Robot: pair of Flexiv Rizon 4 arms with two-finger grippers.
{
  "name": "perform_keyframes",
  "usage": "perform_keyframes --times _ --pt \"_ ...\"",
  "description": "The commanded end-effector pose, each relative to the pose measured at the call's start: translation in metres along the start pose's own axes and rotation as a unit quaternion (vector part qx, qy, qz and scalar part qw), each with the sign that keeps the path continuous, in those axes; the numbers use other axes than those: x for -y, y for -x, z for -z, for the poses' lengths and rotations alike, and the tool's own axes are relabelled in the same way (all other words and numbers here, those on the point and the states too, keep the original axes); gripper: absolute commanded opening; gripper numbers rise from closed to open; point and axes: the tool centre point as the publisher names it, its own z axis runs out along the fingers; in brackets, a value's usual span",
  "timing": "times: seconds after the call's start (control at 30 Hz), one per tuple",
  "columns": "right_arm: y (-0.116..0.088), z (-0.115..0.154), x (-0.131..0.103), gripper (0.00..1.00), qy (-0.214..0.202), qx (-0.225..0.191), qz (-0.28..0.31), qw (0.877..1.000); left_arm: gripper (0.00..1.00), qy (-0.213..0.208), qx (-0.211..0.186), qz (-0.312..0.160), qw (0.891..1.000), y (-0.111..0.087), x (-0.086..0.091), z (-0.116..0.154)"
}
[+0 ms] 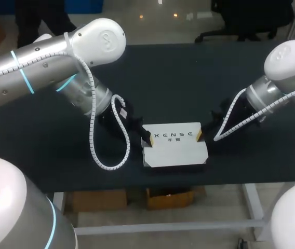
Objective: Assemble the packaging by folding the flat box into shape, placing the metal phone stand inside, and closing the box properly
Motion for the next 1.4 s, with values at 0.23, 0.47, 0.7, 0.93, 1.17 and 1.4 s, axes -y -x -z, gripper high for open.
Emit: perform_keyframes --times 0.23,0.47,0.7,0.93,1.17,1.4 --pt "-0.005 0.0 0.002 0.4 0.003 0.003 -0.003 1.0 0.45 0.012 -0.008 0.024 1.0 -0.004 0.004 0.002" --pt "-0.006 0.001 0.002 0.4 0.001 0.003 -0.003 1.0 0.45 0.021 -0.006 0.042 0.999 -0.007 0.004 0.005" --pt "-0.008 0.003 0.003 0.4 0.001 0.005 -0.006 1.0 0.45 0.03 0.0 0.058 0.998 -0.01 0.005 0.007" --pt "-0.01 0.007 0.003 0.4 0.002 0.009 -0.012 1.0 0.45 0.039 0.007 0.072 0.997 -0.013 0.006 0.007" --pt "-0.012 0.01 0.002 0.39 -0.003 0.007 -0.018 1.0 0.44 0.042 0.01 0.081 0.996 -0.016 0.007 0.009" --pt "-0.013 0.011 -0.001 0.39 -0.008 0.007 -0.024 1.0 0.43 0.049 0.003 0.084 0.995 -0.018 0.006 0.012"
